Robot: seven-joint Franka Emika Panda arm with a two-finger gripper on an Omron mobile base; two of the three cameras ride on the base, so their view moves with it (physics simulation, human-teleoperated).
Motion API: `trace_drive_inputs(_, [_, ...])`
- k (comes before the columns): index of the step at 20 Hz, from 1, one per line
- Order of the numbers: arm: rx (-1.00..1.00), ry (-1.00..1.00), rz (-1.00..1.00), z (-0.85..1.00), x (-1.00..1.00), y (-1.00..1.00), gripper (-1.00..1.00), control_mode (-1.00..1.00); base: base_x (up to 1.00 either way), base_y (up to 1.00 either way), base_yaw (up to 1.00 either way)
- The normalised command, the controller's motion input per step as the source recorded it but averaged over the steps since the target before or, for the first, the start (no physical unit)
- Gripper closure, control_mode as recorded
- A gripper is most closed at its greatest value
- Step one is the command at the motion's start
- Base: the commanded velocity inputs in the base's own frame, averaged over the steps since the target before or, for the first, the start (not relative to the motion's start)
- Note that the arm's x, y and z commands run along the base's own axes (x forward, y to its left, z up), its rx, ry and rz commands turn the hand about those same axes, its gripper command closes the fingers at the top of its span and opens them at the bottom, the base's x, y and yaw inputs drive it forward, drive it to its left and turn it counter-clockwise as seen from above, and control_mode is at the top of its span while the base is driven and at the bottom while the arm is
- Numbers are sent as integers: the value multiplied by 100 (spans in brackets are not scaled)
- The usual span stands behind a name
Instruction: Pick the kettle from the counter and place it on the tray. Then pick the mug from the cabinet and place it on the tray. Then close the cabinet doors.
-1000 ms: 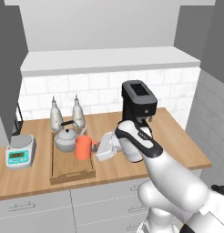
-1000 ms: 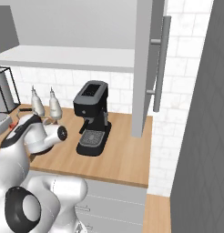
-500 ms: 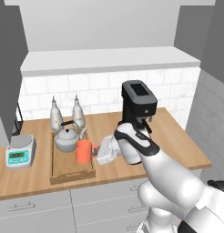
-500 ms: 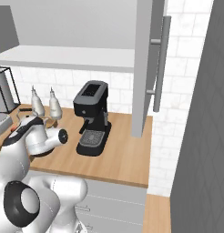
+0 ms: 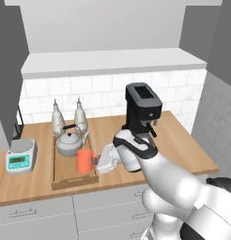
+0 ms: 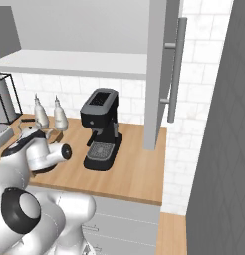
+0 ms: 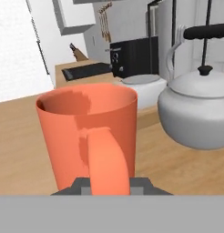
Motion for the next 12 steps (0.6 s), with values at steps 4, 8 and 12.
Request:
trace_drive_inputs(4, [-1,0,0,-24,4,9,100,-100,0,0,0])
trace_drive_inputs(8, [0,-6,0,-6,12,0,100,-100,0,0,0])
trace_drive_inputs(12, [0,-10,0,0,17,0,100,-100,0,0,0])
